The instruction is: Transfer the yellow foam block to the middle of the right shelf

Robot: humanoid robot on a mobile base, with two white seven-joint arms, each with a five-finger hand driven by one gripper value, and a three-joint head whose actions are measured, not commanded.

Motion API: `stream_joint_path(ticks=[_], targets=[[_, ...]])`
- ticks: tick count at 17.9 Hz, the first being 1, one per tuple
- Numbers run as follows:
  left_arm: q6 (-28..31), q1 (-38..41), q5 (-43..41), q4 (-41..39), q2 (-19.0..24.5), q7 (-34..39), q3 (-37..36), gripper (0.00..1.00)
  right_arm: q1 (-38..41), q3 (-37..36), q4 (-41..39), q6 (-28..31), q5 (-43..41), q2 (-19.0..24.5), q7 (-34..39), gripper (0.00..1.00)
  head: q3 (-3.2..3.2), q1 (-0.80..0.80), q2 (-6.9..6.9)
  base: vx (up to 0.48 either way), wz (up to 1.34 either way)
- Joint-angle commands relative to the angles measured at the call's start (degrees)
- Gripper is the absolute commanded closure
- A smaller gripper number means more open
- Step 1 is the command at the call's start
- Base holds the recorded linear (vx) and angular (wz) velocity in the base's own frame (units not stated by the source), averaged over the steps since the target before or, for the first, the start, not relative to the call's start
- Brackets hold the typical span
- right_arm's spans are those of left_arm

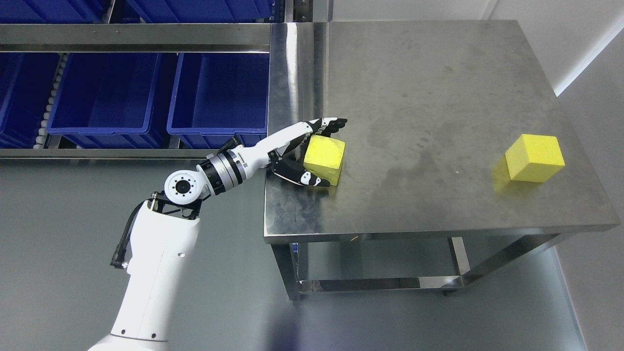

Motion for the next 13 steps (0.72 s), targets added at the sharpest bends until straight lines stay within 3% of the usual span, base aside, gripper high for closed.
stream_joint_path(ticks=[1, 3, 4, 5, 6, 7, 8, 11, 13], targets=[[0.45, -0.07, 3.2, 0.04, 0.63, -0.06, 2.93, 0.87, 0.09, 0.02, -1.0, 0.0, 0.18, -1.0, 0.04, 0.0, 0.0, 0.0, 0.0, 0.0, 0.0], [0.45, -0.15, 6.37, -0.14, 0.63, -0.06, 3.72, 1.0, 0.09, 0.02, -1.0, 0.0, 0.18, -1.0, 0.04, 0.0, 0.0, 0.0, 0.0, 0.0, 0.0], [0.45, -0.15, 6.38, -0.49, 0.63, -0.06, 4.25, 0.99, 0.09, -0.07, -1.0, 0.0, 0.18, -1.0, 0.04, 0.0, 0.0, 0.0, 0.0, 0.0, 0.0], [0.27, -0.5, 6.38, -0.92, 0.63, 0.29, 4.69, 0.9, 0.09, 0.02, -1.0, 0.0, 0.18, -1.0, 0.04, 0.0, 0.0, 0.0, 0.0, 0.0, 0.0], [0.19, -1.55, 6.38, -1.54, 0.63, 0.38, 4.6, 0.59, 0.09, -0.07, -1.0, 0.0, 0.18, -1.0, 0.04, 0.0, 0.0, 0.0, 0.0, 0.0, 0.0], [0.18, -3.3, 6.38, -2.41, 0.63, 0.29, 4.25, 0.18, 0.09, 0.02, -1.0, 0.0, 0.18, -1.0, 0.04, 0.0, 0.0, 0.0, 0.0, 0.0, 0.0], [-0.34, -4.01, 6.38, -3.73, 0.63, 0.21, 5.03, 0.01, 0.09, 0.02, -1.0, 0.0, 0.18, -1.0, 0.04, 0.0, 0.0, 0.0, 0.0, 0.0, 0.0], [-9.37, -5.07, 7.0, -6.03, 0.63, 0.82, 11.96, 0.0, 0.09, 0.02, -1.0, 0.0, 0.18, -1.0, 0.04, 0.0, 0.0, 0.0, 0.0, 0.0, 0.0], [-9.49, -6.39, 9.45, -6.03, 0.63, 4.04, 14.52, 0.0, 0.09, 0.02, -1.0, 0.0, 0.18, -1.0, 0.04, 0.0, 0.0, 0.0, 0.0, 0.0, 0.0]])
